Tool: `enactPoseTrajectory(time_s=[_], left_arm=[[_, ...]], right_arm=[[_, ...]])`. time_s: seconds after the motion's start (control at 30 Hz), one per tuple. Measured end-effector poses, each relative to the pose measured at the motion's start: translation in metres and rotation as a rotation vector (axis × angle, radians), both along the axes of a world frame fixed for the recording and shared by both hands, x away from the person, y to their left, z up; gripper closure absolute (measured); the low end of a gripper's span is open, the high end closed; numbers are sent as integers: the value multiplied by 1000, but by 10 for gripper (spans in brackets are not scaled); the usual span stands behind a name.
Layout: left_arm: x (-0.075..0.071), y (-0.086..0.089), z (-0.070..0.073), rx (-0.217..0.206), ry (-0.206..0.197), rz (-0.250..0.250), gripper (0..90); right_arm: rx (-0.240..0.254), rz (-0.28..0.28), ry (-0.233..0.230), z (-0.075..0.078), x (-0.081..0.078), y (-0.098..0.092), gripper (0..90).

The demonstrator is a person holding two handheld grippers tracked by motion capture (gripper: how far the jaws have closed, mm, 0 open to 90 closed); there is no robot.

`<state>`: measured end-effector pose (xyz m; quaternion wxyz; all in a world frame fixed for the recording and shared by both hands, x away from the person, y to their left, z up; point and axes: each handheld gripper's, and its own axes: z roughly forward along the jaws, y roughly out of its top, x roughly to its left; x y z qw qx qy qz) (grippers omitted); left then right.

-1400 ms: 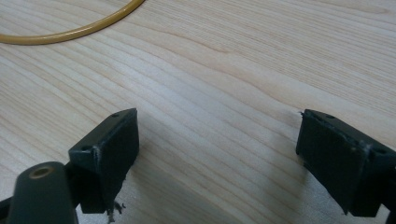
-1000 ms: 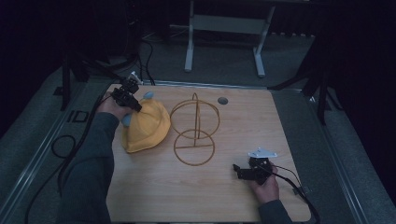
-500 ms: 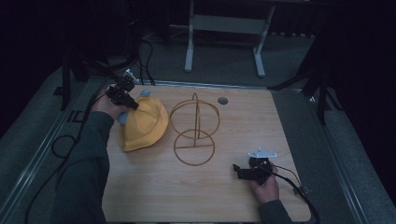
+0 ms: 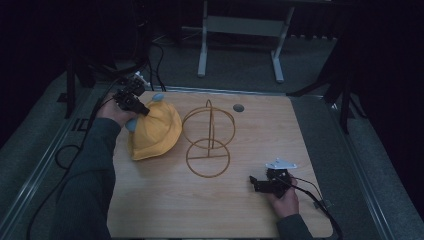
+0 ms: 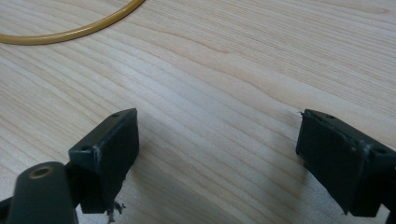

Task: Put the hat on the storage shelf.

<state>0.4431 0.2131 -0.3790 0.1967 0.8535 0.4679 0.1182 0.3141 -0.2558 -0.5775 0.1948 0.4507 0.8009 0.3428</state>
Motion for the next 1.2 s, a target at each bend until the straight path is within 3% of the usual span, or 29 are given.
enactPoseTrajectory(time_s=[0.63, 1.2], left_arm=[[-10, -3, 21, 15, -41, -48, 832], [-20, -3, 36, 4, -60, -97, 833]], right_arm=[[1, -2, 1, 0, 0, 0, 130], [1, -2, 1, 0, 0, 0, 131]])
